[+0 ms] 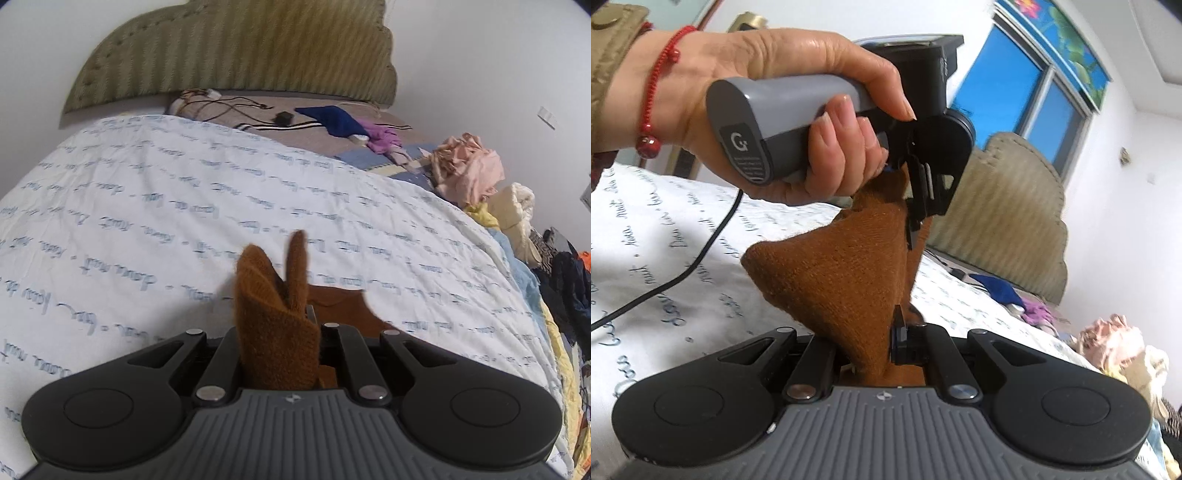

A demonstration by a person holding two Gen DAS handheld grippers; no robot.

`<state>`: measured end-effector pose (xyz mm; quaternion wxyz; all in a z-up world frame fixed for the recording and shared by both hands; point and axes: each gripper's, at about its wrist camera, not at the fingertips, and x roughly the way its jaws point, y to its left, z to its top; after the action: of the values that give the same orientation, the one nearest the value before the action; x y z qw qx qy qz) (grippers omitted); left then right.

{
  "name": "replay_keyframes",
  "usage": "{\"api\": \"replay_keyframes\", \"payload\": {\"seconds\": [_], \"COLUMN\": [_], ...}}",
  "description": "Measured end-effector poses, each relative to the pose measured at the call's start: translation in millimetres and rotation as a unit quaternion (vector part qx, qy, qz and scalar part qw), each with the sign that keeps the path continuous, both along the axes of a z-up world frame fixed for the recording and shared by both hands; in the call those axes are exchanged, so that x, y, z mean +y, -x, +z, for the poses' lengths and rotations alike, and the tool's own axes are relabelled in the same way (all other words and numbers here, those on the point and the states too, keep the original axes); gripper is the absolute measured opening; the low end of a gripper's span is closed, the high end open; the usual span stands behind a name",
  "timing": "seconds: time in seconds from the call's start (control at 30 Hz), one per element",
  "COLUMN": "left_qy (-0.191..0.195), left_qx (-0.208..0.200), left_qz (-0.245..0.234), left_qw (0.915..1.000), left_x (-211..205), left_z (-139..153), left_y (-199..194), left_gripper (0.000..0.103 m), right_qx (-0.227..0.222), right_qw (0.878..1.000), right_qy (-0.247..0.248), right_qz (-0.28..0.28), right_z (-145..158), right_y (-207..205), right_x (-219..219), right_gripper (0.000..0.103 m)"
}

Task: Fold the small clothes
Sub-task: 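Lift the sweater edge with both grippers and fold it over onto itself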

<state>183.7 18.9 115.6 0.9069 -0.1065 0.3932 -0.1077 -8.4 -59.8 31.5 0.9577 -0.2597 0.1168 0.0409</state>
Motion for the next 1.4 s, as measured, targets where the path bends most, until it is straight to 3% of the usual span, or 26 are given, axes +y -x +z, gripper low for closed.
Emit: {"api": "replay_keyframes", "payload": {"seconds": [0.23, 0.5, 0.7, 0.93, 1.1, 1.27, 1.37, 1.4], "left_qy": [-0.026, -0.066, -0.09, -0.113, -0.131, -0.13, -0.091, -0.072], "left_qx": [-0.005, 0.014, 0.027, 0.048, 0.044, 0.038, 0.027, 0.033], "left_qz": [-0.028, -0.059, -0.082, -0.096, -0.111, -0.126, -0.135, -0.134], "left_qw": [0.9992, 0.996, 0.9922, 0.9878, 0.9842, 0.9827, 0.9863, 0.9878], "left_x": [-60, -128, -169, -201, -218, -224, -218, -214], "left_z": [4, -21, -43, -73, -84, -93, -91, -91], "left_y": [1, -7, -11, -17, -18, -23, -25, -28], "left_gripper": [0.009, 0.009, 0.009, 0.009, 0.01, 0.012, 0.015, 0.019], "right_qx": [0.001, 0.033, 0.057, 0.106, 0.123, 0.133, 0.141, 0.144], "right_qw": [0.998, 0.988, 0.973, 0.942, 0.929, 0.915, 0.904, 0.901], "right_qy": [-0.042, -0.133, -0.2, -0.299, -0.332, -0.362, -0.386, -0.391], "right_qz": [-0.038, -0.076, -0.098, -0.109, -0.111, -0.118, -0.118, -0.118], "right_z": [6, -3, -11, -27, -34, -42, -44, -45], "right_y": [13, 18, 19, 16, 17, 14, 12, 12], "right_x": [-44, -102, -137, -169, -178, -188, -196, -198], "right_gripper": [0.01, 0.01, 0.01, 0.011, 0.012, 0.012, 0.012, 0.012]}}
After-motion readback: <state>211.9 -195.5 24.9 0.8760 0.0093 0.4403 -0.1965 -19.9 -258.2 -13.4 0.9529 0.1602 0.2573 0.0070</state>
